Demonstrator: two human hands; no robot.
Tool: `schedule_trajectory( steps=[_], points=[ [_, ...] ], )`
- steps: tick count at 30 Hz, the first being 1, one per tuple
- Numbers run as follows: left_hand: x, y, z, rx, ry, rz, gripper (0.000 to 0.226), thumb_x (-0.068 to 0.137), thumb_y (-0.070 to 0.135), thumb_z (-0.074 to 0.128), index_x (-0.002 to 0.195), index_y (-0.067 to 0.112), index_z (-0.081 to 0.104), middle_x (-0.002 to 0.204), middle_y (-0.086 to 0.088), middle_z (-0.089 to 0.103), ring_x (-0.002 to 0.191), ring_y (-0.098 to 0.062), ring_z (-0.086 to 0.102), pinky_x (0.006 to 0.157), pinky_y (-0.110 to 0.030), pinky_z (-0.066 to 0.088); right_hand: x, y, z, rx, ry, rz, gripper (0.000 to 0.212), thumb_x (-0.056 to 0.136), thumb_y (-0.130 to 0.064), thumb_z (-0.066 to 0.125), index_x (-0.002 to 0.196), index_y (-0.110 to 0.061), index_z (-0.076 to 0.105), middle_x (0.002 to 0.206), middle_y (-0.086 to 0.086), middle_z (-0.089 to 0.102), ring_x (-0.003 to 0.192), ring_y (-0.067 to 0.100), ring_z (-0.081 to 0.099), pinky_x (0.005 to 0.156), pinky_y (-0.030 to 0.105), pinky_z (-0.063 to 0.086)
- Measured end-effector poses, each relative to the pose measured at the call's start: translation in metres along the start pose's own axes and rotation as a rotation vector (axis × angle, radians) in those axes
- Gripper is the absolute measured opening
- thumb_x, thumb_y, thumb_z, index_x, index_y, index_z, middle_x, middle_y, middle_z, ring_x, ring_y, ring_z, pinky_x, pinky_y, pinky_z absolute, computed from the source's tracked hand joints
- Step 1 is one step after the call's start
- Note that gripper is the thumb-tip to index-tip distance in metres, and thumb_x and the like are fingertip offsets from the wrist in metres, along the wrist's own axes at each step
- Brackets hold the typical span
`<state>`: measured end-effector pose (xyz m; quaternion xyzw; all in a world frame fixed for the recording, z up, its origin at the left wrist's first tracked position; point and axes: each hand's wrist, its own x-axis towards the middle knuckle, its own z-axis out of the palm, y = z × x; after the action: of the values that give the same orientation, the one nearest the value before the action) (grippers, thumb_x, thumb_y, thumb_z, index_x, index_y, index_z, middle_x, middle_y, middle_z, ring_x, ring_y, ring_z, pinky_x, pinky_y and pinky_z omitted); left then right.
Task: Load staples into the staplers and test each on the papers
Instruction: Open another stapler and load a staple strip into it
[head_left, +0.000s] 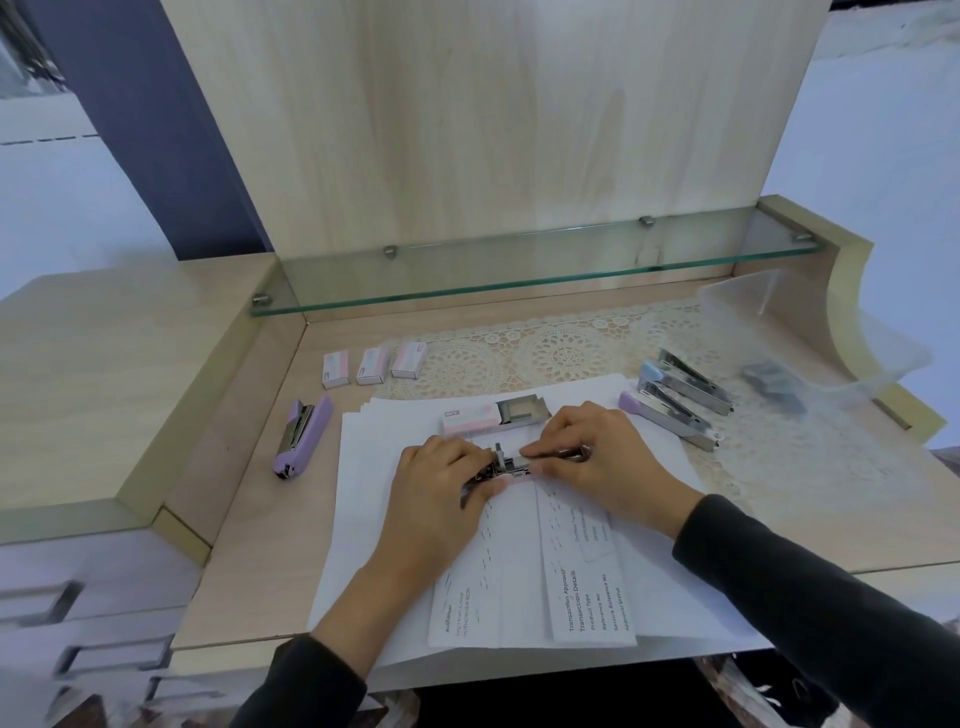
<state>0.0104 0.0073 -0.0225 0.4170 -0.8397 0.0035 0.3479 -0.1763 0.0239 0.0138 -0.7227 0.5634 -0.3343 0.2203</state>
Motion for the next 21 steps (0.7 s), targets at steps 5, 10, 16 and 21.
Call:
schedule_trajectory(
  steps=[5, 10, 16, 21],
  points=[
    [0.000, 0.001, -0.001, -0.019, 0.000, -0.008, 0.033, 0.080, 0.040, 0.049, 0.079, 0.012, 0.067, 0.075, 0.002, 0.065, 0.075, -0.008, 0.044, 0.066, -0.024, 0.033, -0.002, 0.000, 0.001, -0.063, 0.033, -0.095, 0.021, 0.075, -0.021, 0.072, 0.096, -0.022, 0.072, 0.084, -0.005, 0.064, 0.081, 0.018, 0.050, 0.068, 0.016, 0.033],
    [0.000, 0.001, -0.001, -0.015, 0.002, -0.004, 0.034, 0.080, 0.039, 0.049, 0.079, 0.011, 0.068, 0.076, 0.001, 0.066, 0.075, -0.009, 0.044, 0.064, -0.027, 0.036, -0.004, 0.004, 0.000, -0.027, 0.057, -0.147, 0.022, 0.072, -0.017, 0.074, 0.092, -0.024, 0.073, 0.085, -0.001, 0.067, 0.079, 0.017, 0.052, 0.068, 0.016, 0.035],
    [0.000, 0.002, -0.002, 0.005, 0.009, 0.003, 0.033, 0.080, 0.038, 0.048, 0.080, 0.012, 0.068, 0.077, 0.001, 0.066, 0.076, -0.009, 0.045, 0.065, -0.027, 0.035, -0.004, 0.008, -0.003, -0.142, -0.004, -0.195, 0.014, 0.072, -0.023, 0.075, 0.086, -0.026, 0.074, 0.084, -0.004, 0.065, 0.074, 0.010, 0.045, 0.064, 0.016, 0.031],
    [-0.001, 0.002, -0.003, 0.015, -0.010, -0.009, 0.033, 0.080, 0.039, 0.048, 0.081, 0.013, 0.068, 0.077, 0.002, 0.066, 0.077, -0.009, 0.044, 0.070, -0.021, 0.031, -0.004, 0.010, -0.014, -0.184, -0.010, -0.152, 0.010, 0.073, -0.025, 0.073, 0.083, -0.026, 0.075, 0.087, -0.008, 0.063, 0.076, 0.003, 0.044, 0.077, 0.020, 0.023]
  ],
)
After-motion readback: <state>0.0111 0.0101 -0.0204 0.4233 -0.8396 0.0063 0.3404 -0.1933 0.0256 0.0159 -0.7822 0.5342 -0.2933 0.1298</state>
